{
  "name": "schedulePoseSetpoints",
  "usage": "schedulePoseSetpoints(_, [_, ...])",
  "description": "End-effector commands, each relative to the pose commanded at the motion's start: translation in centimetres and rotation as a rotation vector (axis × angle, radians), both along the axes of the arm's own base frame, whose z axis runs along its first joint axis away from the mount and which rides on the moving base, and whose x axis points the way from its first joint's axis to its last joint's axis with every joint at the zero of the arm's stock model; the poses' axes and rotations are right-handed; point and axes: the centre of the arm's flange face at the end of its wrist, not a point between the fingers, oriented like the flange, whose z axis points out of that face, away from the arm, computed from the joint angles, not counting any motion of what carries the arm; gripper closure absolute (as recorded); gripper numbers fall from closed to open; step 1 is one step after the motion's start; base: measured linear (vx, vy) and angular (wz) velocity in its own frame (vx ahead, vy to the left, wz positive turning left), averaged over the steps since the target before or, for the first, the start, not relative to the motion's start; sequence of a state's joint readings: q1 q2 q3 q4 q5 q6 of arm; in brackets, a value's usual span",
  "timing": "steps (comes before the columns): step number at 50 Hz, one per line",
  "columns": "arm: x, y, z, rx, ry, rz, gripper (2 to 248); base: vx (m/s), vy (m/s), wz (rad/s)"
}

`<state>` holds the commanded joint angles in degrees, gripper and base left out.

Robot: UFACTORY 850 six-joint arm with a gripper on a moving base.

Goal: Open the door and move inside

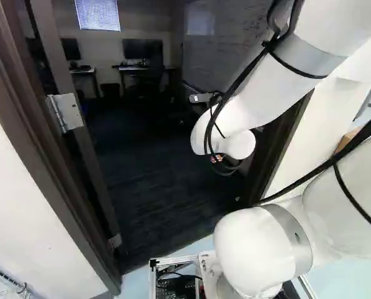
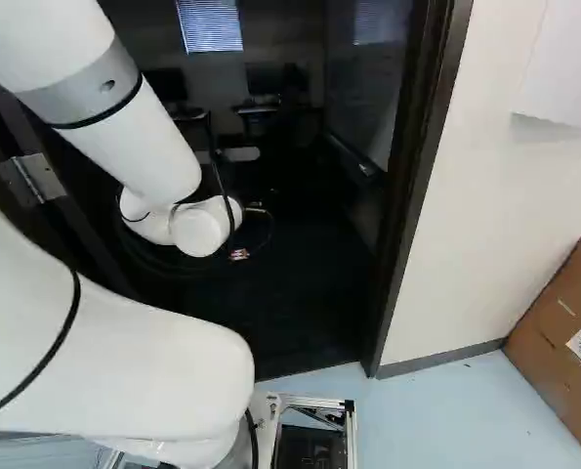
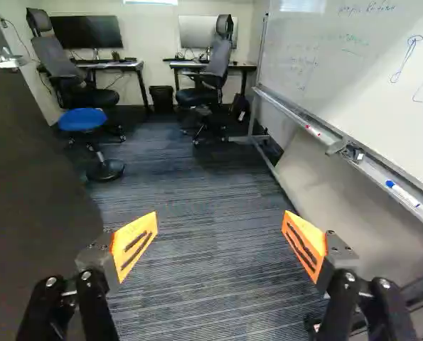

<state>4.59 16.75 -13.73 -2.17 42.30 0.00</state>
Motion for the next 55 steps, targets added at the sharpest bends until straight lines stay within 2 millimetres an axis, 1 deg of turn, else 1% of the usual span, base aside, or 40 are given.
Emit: schedulePoseSetpoints(55, [0.0,0.0,0.0,0.0,0.0,0.0,3,0.123,0.002,-0.002])
